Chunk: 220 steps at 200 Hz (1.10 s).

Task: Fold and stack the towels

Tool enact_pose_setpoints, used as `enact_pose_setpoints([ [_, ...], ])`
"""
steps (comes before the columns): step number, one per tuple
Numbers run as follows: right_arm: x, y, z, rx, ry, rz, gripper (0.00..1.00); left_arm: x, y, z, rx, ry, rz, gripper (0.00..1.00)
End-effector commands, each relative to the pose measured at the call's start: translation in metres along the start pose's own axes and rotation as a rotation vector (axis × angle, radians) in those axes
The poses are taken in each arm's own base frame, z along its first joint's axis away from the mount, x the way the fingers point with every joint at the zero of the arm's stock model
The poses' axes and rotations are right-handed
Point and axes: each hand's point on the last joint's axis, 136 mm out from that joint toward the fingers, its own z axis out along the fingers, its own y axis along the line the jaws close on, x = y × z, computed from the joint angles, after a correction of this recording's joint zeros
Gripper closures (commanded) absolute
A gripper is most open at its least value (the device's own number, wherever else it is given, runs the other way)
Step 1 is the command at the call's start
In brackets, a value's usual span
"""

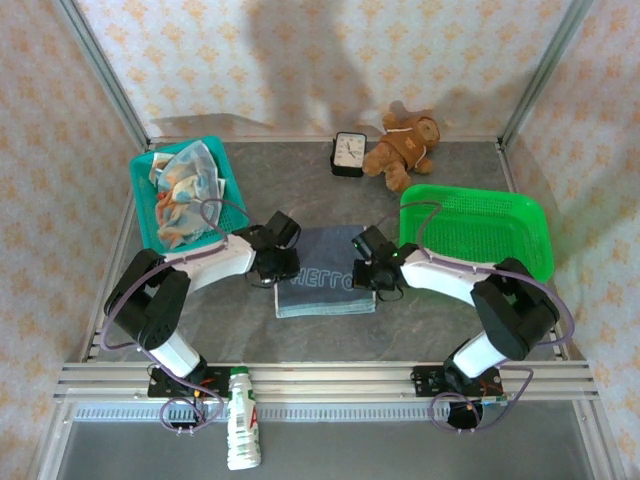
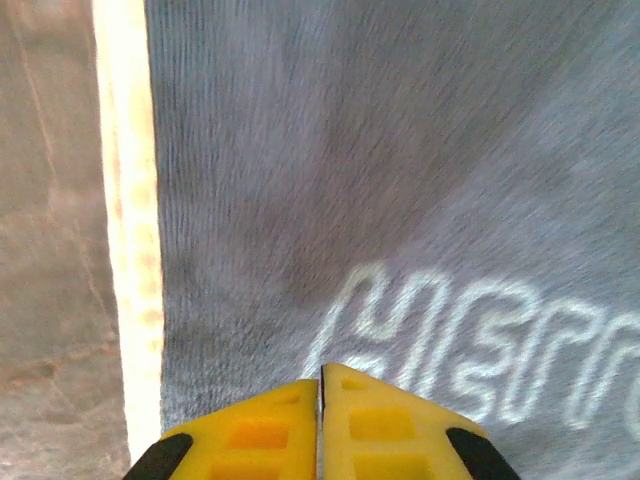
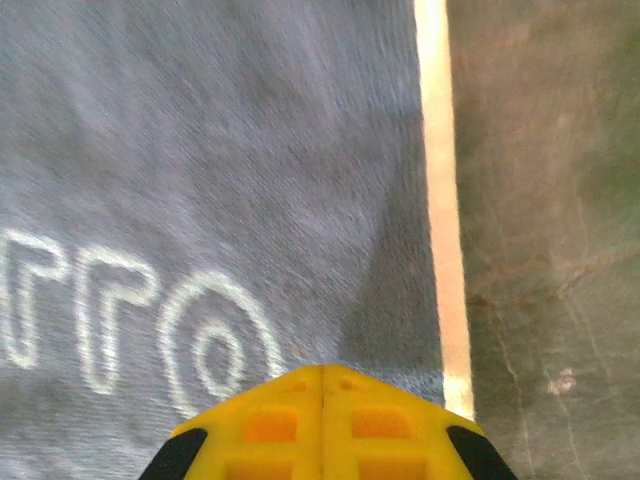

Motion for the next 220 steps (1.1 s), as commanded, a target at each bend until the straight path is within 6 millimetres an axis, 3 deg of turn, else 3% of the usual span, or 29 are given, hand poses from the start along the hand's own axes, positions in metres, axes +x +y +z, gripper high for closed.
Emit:
enact_pose_setpoints([
  [1, -0.039, 0.002, -0.016, 0.045, -0.094, 0.014, 0.99, -0.036, 0.007, -0.014, -0.055, -0.067, 0.022, 0.91],
  [39, -0.092, -0.006, -0.007, 0.085, -0.137, 0.076, 0.95, -0.086, 0.011, -0.013, -0.078, -0.139, 0.003, 0.91],
  [69, -0.118, -0.004, 0.011, 0.098, -0.115, 0.070, 0.96, -0.100, 0.013, 0.002, -0.116, -0.140, 0.012, 0.92],
  [129, -0.136, -0.015, 0.038, 0.134, -0.099, 0.083, 0.97, -0.114, 0.033, 0.020, -0.184, -0.151, -0.003, 0.92],
  [168, -0.135, -0.019, 0.048, 0.142, -0.076, 0.076, 0.97, -0.117, 0.048, 0.023, -0.219, -0.146, 0.002, 0.92],
  [180, -0.132, -0.020, 0.052, 0.141, -0.066, 0.074, 0.97, -0.112, 0.052, 0.036, -0.228, -0.111, 0.002, 0.92],
  [220, -0.137, -0.014, 0.045, 0.118, -0.078, 0.071, 0.95, -0.112, 0.047, 0.031, -0.201, -0.121, -0.012, 0.92],
])
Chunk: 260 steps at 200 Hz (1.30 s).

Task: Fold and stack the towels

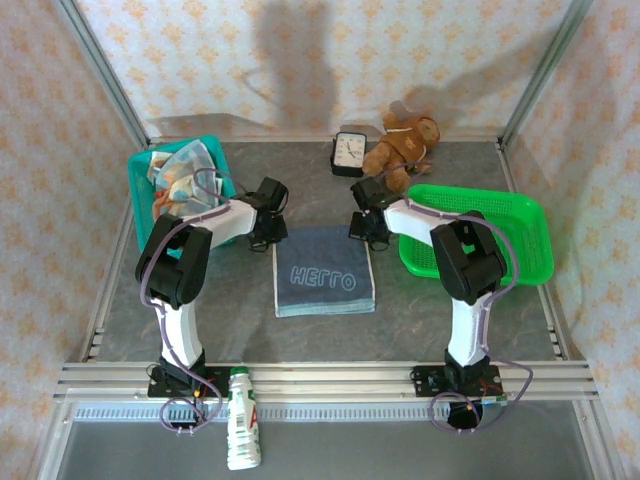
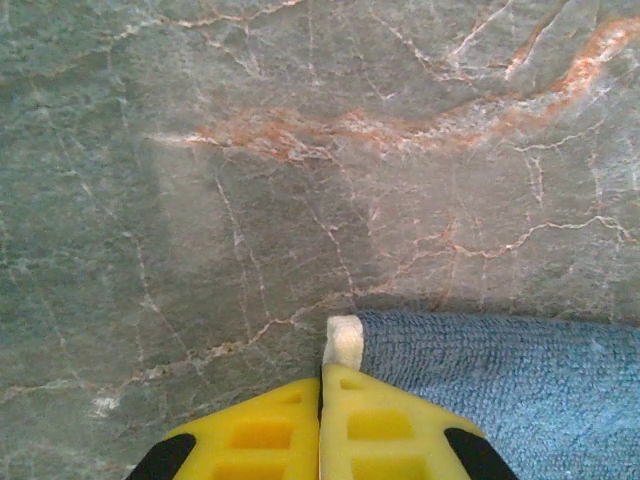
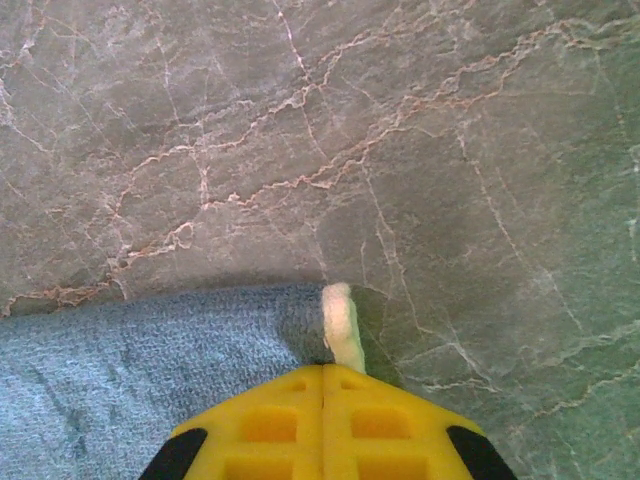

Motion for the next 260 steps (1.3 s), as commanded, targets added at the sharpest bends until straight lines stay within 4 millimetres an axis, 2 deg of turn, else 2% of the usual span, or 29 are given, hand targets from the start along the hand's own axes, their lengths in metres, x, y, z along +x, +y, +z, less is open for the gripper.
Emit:
enact_pose_setpoints([
  [1, -0.005, 0.000, -0.004, 0.004, -0.008, -0.014, 0.95, 0.000, 0.005, -0.001, -0.018, 0.000, 0.004, 0.92],
  [40, -0.021, 0.008, -0.019, -0.016, -0.047, -0.011, 0.92, -0.008, 0.003, -0.009, -0.029, -0.008, 0.016, 0.86],
  [42, -0.022, 0.008, -0.020, -0.016, -0.048, -0.012, 0.91, -0.013, 0.001, -0.018, -0.015, -0.028, 0.013, 0.86],
  [49, -0.025, 0.008, -0.023, -0.017, -0.059, -0.007, 0.89, -0.016, 0.000, -0.023, -0.008, -0.042, 0.010, 0.85],
  [57, -0.028, 0.008, -0.026, -0.016, -0.067, -0.001, 0.86, -0.018, -0.001, -0.024, -0.006, -0.050, 0.008, 0.81],
  [68, -0.032, 0.006, -0.026, -0.012, -0.075, 0.010, 0.81, -0.019, -0.002, -0.024, -0.006, -0.054, 0.005, 0.70],
  [74, -0.034, 0.004, -0.025, -0.009, -0.076, 0.018, 0.80, -0.019, -0.001, -0.022, -0.010, -0.050, 0.005, 0.68],
  [96, -0.036, -0.003, -0.019, 0.004, -0.065, 0.040, 0.75, -0.020, -0.003, -0.019, -0.010, -0.044, 0.006, 0.68],
  [98, -0.036, -0.004, -0.018, 0.006, -0.063, 0.042, 0.75, -0.017, -0.001, -0.011, -0.022, -0.027, 0.008, 0.68],
  [104, -0.036, -0.005, -0.016, 0.009, -0.061, 0.044, 0.74, -0.016, -0.001, -0.007, -0.027, -0.022, 0.007, 0.68],
  [160, -0.039, -0.004, -0.005, 0.002, -0.045, 0.041, 0.73, -0.021, -0.001, -0.001, -0.035, -0.020, 0.009, 0.69],
  [189, -0.038, 0.000, 0.002, -0.011, -0.021, 0.035, 0.73, -0.020, 0.002, 0.005, -0.043, -0.007, 0.012, 0.70],
  [237, -0.028, -0.006, 0.015, 0.009, 0.011, 0.034, 0.73, -0.014, 0.004, 0.013, -0.054, 0.016, 0.020, 0.70],
  [260, -0.025, -0.007, 0.019, 0.012, 0.021, 0.032, 0.76, -0.013, 0.003, 0.013, -0.047, 0.015, 0.021, 0.70],
])
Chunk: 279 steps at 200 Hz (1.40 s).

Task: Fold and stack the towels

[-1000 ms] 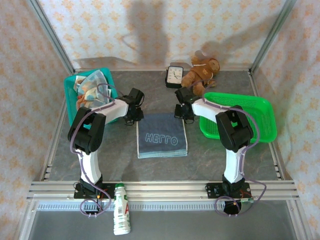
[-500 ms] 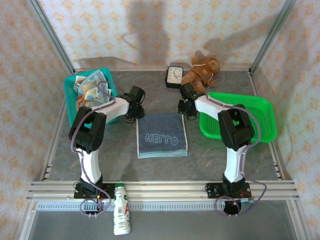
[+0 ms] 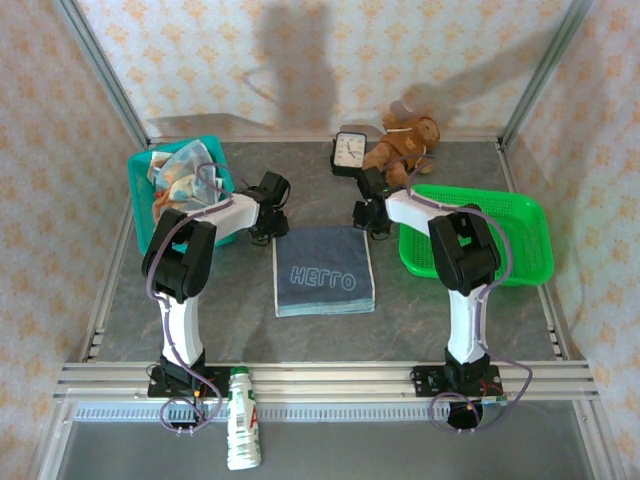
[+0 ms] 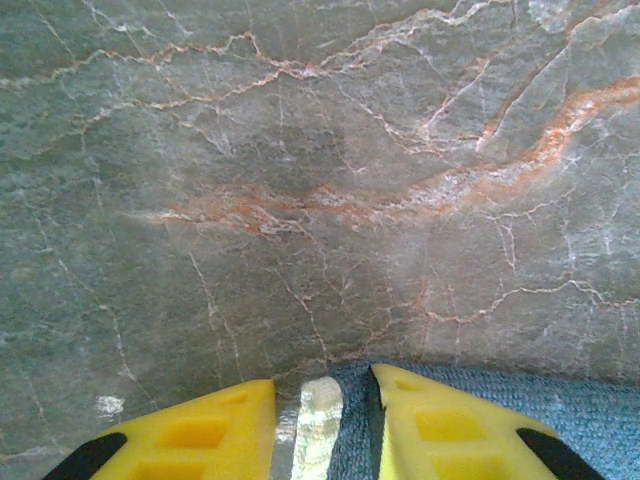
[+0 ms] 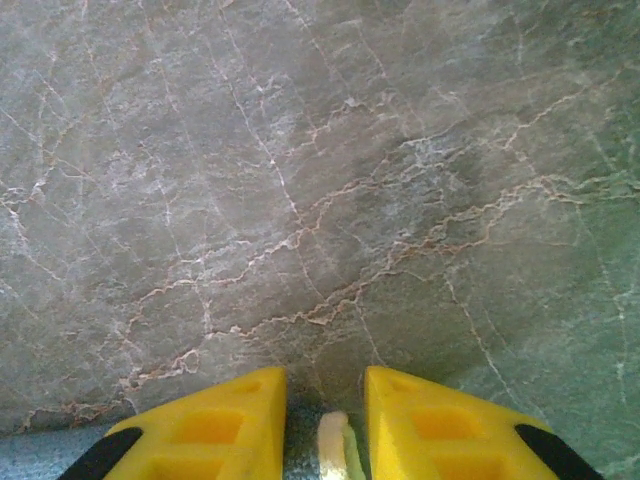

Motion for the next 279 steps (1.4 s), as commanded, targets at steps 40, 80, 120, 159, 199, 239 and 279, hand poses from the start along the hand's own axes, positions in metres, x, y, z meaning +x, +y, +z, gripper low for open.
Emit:
enact_pose_setpoints([
  [40, 0.005, -0.002, 0.006, 0.004, 0.029, -0.006, 0.83, 0.005, 0.006, 0.007, -0.024, 0.027, 0.019, 0.71],
  [80, 0.007, 0.004, 0.004, -0.028, 0.037, 0.001, 0.82, 0.009, 0.005, 0.010, -0.011, 0.039, 0.017, 0.75],
  [120, 0.014, 0.010, 0.004, -0.041, 0.047, -0.010, 0.82, 0.012, -0.002, 0.012, 0.011, 0.047, 0.017, 0.78],
  [159, 0.018, 0.011, 0.005, -0.043, 0.055, -0.007, 0.82, 0.016, -0.003, 0.014, 0.012, 0.057, 0.020, 0.79],
  [199, 0.017, 0.017, -0.004, -0.059, 0.040, 0.000, 0.80, 0.017, -0.003, 0.014, 0.013, 0.058, 0.019, 0.79],
  [239, 0.014, 0.020, -0.015, -0.076, 0.024, 0.011, 0.79, 0.017, -0.003, 0.015, 0.010, 0.059, 0.019, 0.79],
  [279, 0.008, 0.017, -0.024, -0.061, -0.010, 0.008, 0.78, 0.017, -0.003, 0.015, 0.009, 0.061, 0.022, 0.79],
])
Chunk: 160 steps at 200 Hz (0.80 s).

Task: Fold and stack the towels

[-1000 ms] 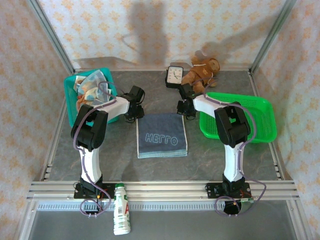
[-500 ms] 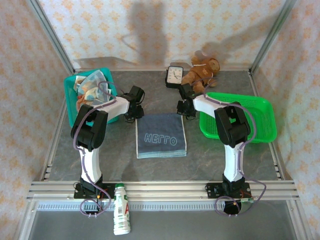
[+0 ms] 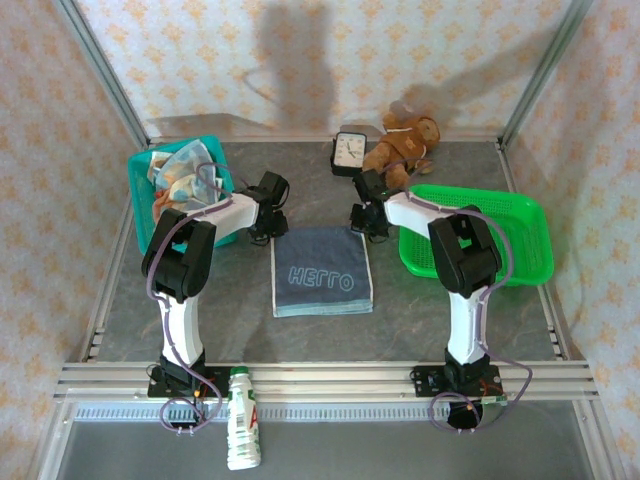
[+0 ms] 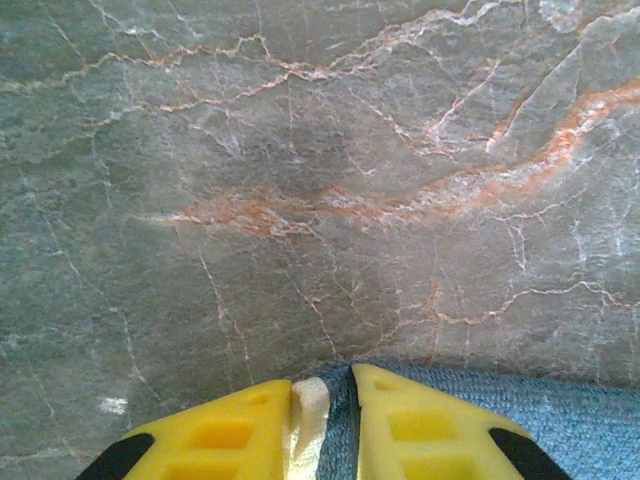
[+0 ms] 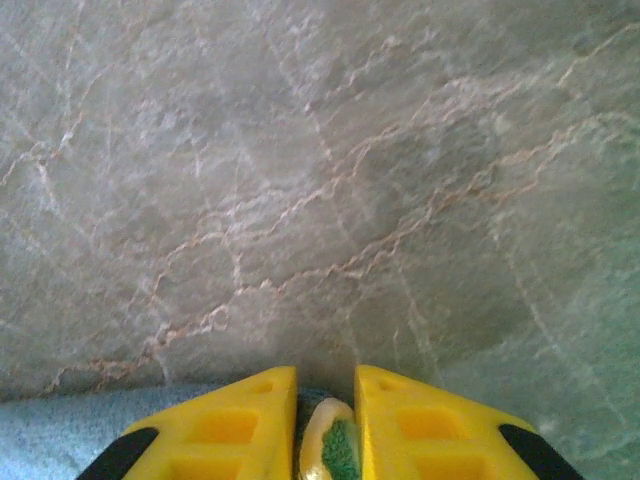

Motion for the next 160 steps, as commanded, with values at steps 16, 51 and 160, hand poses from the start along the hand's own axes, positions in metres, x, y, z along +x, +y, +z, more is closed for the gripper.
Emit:
enact_pose_setpoints([
  [16, -0.002, 0.008, -0.015, -0.026, -0.016, 0.002, 0.78, 0.016, -0.002, 0.015, 0.005, 0.056, 0.016, 0.79],
  [51, 0.002, 0.002, -0.005, -0.003, -0.001, -0.006, 0.87, 0.017, -0.003, 0.017, 0.010, 0.060, 0.017, 0.81],
  [160, -0.006, 0.001, -0.043, -0.063, -0.078, -0.035, 1.00, 0.004, -0.001, -0.033, 0.039, -0.028, 0.022, 1.00],
])
